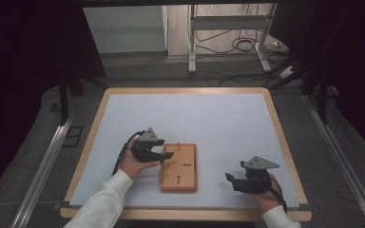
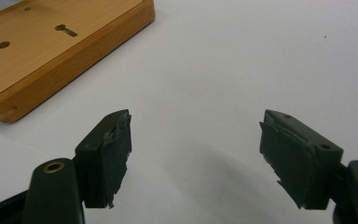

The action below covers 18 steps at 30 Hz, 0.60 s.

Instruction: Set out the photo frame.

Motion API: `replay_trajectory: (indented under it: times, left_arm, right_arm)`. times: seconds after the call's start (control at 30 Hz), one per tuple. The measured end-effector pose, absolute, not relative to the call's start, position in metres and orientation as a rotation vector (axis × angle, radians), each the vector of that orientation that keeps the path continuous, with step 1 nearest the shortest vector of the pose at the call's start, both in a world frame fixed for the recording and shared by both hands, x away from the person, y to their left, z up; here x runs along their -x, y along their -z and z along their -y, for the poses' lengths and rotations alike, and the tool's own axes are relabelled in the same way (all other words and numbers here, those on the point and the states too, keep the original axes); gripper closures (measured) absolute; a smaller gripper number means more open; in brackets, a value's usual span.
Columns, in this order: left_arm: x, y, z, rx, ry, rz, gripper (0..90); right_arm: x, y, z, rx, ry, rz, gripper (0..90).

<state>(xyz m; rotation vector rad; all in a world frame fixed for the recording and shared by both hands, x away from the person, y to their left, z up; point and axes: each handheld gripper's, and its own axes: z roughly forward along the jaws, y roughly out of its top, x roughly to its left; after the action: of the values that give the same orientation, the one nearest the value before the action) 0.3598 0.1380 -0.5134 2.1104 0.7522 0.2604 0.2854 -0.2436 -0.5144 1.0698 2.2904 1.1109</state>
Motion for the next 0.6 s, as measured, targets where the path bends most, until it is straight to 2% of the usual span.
replay_trajectory:
  times: [0.37,0.6]
  left_arm:
    - [-0.379,0.511,-0.115,-2.139,-0.217,-0.691,34.8]
    - [-0.384,0.513,-0.108,-2.163,-0.236,-0.689,41.9]
  right_arm:
    - [-0.286,0.516,0.242,-1.048,-1.106,-2.286,23.4]
    - [-0.286,0.516,0.241,-1.039,-1.100,-2.290,23.2]
